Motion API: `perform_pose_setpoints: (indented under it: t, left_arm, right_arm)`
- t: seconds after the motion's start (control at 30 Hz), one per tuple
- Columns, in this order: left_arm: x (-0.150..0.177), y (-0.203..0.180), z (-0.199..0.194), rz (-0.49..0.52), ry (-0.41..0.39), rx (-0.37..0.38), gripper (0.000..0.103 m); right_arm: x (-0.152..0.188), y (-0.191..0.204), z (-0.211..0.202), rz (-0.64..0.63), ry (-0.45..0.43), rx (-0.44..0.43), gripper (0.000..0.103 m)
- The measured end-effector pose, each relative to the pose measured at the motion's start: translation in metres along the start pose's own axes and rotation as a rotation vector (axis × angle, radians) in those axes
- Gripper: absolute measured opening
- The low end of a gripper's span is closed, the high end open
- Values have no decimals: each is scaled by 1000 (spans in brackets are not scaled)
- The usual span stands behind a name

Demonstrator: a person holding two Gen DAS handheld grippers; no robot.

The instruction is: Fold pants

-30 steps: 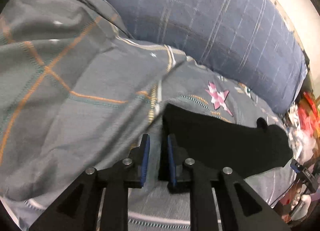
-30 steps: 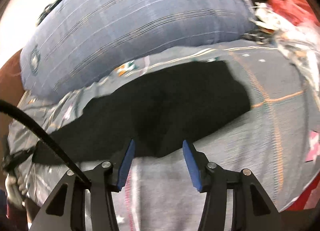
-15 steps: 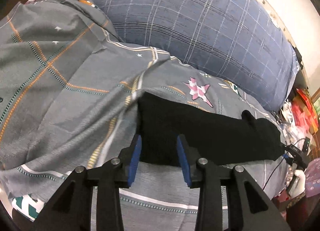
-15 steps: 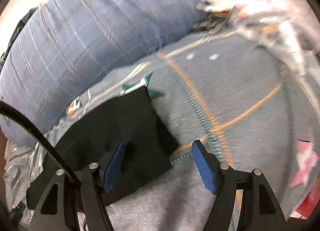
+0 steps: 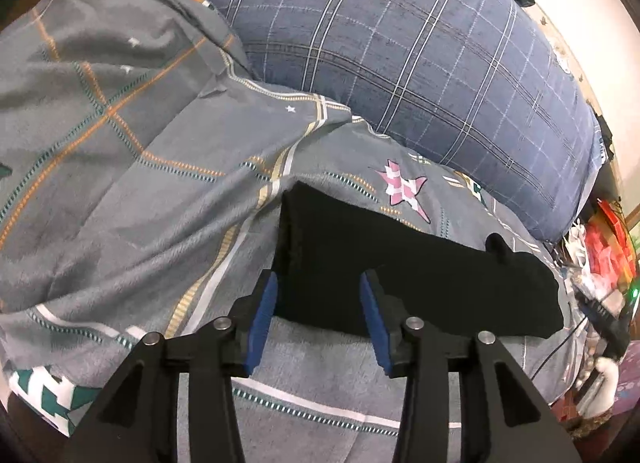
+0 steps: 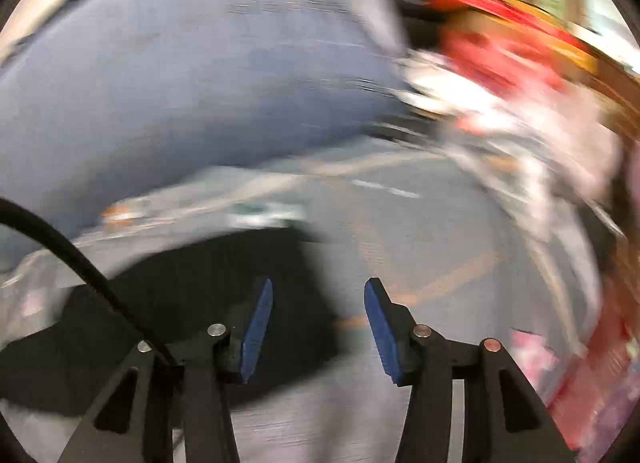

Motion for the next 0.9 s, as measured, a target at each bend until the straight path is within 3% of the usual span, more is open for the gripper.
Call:
perform_pose_setpoints:
  t: [0.1,0.23,0.37,0.47,0.53,0.6,0.7,0.9]
  left_arm:
    - [6,-2,1,-9,7,23,42]
    - [10,-6,-6,16,-1,41,42]
    - [9,-2,-16,24,-23,62,43]
    - [10,6,-22,38,-40,70,43]
    - [10,12,-25,40,-48,75,43]
    - [11,18,-26,33,-54,85,43]
    - [10,27,-24,2,-57,102,43]
    - [11,40,-33,-30,-74,101,44]
  right_arm:
    - [2,98,-6,-122,74,-258,53]
    - [14,206,1,-313,147,-356,53]
    - [28,272,32,-475,232,-278,53]
    - [39,276,68,-614,291,-85,51]
    - [45,267,73,-644,334,-19,11]
    - [41,261,70,-626,351,-15,6]
    - [27,264,68,-637,321,21,6]
    - [13,279,93,-542,309,34,6]
Point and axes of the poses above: each gripper's, at about its wrist camera, not at the fingertips, and z roughly the way its jaws point, y to its left, x to its underside, the point moved 10 cm from there along z, roughly the way its jaws point, and after that the axes turned 5 degrees about x, right-handed, at the moved point
